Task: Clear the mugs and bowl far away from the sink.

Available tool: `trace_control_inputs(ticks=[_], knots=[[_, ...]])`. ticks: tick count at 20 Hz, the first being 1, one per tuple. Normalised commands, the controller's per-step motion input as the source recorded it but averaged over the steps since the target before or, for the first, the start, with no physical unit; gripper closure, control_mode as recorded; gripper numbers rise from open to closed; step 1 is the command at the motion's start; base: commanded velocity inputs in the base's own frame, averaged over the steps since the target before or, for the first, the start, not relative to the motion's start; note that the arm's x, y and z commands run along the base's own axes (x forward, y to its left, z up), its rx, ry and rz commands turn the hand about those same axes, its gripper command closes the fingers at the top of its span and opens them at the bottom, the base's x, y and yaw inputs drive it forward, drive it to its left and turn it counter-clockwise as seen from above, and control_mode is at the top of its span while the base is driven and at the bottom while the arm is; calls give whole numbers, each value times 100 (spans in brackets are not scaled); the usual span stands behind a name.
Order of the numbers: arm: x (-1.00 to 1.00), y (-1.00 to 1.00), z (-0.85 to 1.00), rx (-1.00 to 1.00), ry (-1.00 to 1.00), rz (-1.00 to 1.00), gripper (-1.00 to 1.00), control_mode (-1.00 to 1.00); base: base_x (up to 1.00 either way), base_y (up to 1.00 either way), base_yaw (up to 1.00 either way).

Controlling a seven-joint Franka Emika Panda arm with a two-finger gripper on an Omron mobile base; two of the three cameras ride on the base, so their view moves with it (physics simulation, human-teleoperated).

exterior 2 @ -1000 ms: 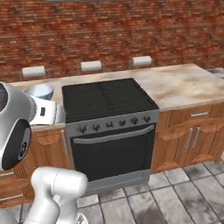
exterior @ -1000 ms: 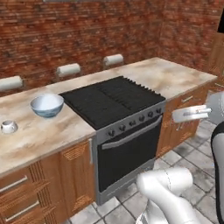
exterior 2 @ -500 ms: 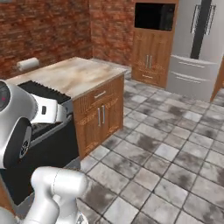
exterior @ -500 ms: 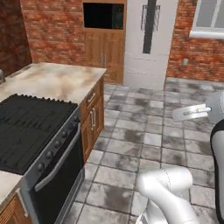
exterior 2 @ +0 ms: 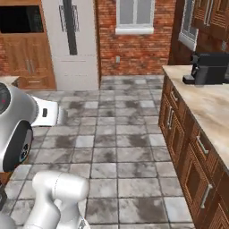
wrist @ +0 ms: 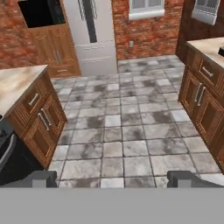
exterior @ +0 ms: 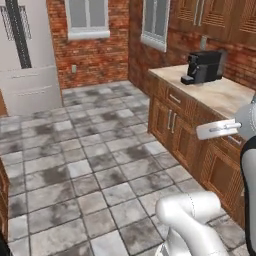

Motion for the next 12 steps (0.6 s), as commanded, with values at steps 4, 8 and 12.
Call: trace_control_inputs(ticks=[4,8,12], knots=[[0,0,0,0,0,0,-100,100,0,0,-100],[0,0,0,0,0,0,-100,100,0,0,-100],[0,0,0,0,0,0,-100,100,12,14,-97]])
